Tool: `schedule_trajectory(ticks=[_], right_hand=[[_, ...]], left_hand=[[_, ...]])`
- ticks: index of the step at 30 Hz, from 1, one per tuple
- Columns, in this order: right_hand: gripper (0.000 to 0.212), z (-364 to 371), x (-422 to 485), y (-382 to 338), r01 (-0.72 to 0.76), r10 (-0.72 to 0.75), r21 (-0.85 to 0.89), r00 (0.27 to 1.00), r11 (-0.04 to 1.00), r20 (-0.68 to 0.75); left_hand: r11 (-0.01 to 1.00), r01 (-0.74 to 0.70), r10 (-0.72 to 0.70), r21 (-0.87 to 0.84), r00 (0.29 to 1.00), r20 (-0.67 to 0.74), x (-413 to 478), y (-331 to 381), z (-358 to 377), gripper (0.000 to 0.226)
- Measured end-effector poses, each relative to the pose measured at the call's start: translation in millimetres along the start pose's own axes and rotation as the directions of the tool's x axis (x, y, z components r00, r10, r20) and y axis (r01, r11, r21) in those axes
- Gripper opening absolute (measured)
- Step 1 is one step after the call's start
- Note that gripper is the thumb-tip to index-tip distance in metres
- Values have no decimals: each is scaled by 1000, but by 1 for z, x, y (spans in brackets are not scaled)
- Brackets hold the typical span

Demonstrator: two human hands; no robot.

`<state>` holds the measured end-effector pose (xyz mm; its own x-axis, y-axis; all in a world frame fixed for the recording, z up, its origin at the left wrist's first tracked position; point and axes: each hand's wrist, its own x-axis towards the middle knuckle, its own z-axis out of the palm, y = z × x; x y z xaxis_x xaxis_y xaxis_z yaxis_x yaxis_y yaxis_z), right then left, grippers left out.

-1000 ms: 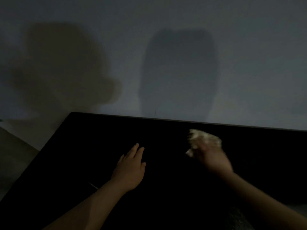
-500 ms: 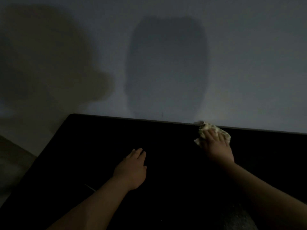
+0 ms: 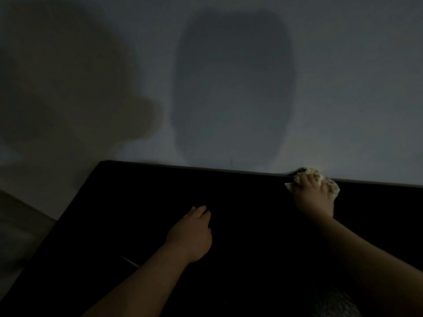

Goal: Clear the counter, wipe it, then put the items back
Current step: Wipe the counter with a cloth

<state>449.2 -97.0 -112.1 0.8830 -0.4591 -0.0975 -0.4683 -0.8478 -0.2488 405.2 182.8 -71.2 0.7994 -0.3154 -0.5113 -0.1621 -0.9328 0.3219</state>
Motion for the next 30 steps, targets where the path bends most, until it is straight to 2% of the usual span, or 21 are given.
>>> schedule_trajectory(ticks=[1,3,5,6,7,8,9,11,13,14,16,17,19,21,23,24,25,26,28,29,30], right_hand=[[59,5,-7,-19,21,-22,-17,999,1000,-30],[65,25,-29,-70,253,-255,-32,966,967,-42],[64,42,-64,-117,542,-538,-23,838,840,90],[61,46,-76,-131,635,-626,-8,764,773,159],[57,46,-76,-134,686,-672,3,713,728,198],[57,42,-68,-128,702,-688,1,698,712,201],[60,39,-56,-112,693,-680,-21,712,720,172],[65,27,-29,-63,588,-586,-39,808,808,61],[61,12,-11,-6,383,-384,-25,922,923,-54],[57,7,-12,12,273,-273,-8,960,962,-54],[52,13,-24,12,125,-123,32,991,992,-55],[50,17,-41,0,155,-153,15,984,988,-90],[52,40,-90,-28,402,-402,-41,897,915,-185],[57,53,-148,-47,686,-692,-90,716,722,-92],[54,47,-161,-40,815,-813,-85,579,573,70],[54,40,-150,-32,820,-817,-114,570,561,83],[55,32,-132,-21,787,-786,-123,614,604,68],[57,22,-113,-11,713,-712,-92,700,695,51],[57,3,-79,8,457,-454,-33,888,889,64],[55,3,-75,10,326,-325,-8,943,945,74],[55,6,-81,7,269,-268,1,962,963,48]], left_hand=[[1000,3,-3,-3,1000,-8,1,0,0,51],[1000,12,-13,-10,999,-31,3,2,0,50],[1000,18,-19,-15,998,-64,4,1,4,50],[1000,20,-22,-24,997,-79,4,0,7,50],[999,21,-24,-37,996,-89,4,-1,8,50],[999,25,-29,-48,996,-89,4,-1,9,50],[998,31,-35,-59,996,-79,3,-3,8,51],[997,31,-35,-75,998,-51,1,-4,7,50],[997,18,-21,-72,999,-44,-1,-4,6,50],[997,17,-20,-69,999,-43,-1,-4,6,50],[997,20,-23,-71,999,-43,-2,-3,5,50],[997,22,-25,-75,999,-38,-3,-2,5,50],[995,30,-34,-92,999,-41,-3,-1,6,50],[991,48,-57,-124,996,-69,-4,-1,9,49],[988,56,-68,-144,995,-80,-8,-1,12,48],[988,51,-63,-142,995,-79,-12,-2,13,48],[988,46,-57,-144,996,-72,-16,-3,15,48],[987,37,-48,-156,997,-65,-22,-4,16,48],[984,24,-34,-174,998,-54,-31,-5,21,48],[981,10,-21,-195,998,-51,-35,-7,22,48],[966,5,-20,-259,998,-54,-39,-9,23,48]])
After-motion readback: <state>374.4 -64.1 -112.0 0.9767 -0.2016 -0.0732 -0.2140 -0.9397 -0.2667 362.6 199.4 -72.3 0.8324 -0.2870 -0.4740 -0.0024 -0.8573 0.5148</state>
